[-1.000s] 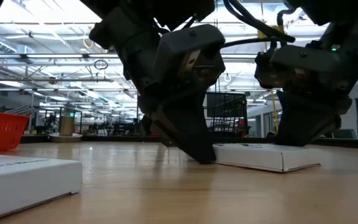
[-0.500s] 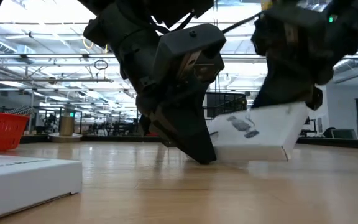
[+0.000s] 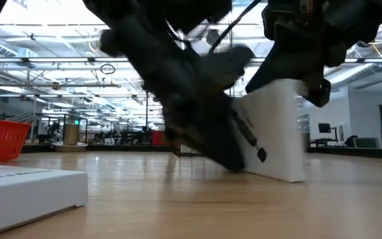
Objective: Pick and place items into bin
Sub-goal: Put the right card reader box into the orange basket
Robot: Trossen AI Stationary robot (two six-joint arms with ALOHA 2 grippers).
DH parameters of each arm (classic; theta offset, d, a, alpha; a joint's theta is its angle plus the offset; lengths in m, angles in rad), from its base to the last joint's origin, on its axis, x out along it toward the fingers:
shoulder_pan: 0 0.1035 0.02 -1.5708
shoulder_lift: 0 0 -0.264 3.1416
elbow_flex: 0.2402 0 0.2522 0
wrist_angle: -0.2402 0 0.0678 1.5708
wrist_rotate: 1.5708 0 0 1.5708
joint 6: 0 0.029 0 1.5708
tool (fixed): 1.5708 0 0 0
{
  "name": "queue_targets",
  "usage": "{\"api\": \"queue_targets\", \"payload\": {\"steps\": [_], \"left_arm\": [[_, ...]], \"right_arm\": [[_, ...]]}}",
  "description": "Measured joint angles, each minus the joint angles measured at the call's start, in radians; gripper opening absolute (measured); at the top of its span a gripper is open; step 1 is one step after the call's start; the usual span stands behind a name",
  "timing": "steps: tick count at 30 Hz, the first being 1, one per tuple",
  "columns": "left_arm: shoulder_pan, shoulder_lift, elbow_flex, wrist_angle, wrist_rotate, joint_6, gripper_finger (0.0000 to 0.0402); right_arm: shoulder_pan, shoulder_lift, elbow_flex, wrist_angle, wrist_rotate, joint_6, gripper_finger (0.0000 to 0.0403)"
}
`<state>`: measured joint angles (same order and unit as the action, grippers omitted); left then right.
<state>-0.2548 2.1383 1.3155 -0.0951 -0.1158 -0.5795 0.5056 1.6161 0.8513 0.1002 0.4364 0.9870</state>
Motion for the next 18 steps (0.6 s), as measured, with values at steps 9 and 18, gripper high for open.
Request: {"api": "queue_targets", "payload": {"steps": [9,18], "left_arm": [[0.004,0.0,0.0,-0.003,-0.005,0.0,0.0031],[0.002,0.0,0.0,-0.008,0.021,-0.001,0.0031]], "right_arm": [[0.0,-0.001,-0.001,-0.035,0.009,0.006,0.0],[0.001,-0.001,-0.003,-0.078,0.009,0.02,0.0]]}}
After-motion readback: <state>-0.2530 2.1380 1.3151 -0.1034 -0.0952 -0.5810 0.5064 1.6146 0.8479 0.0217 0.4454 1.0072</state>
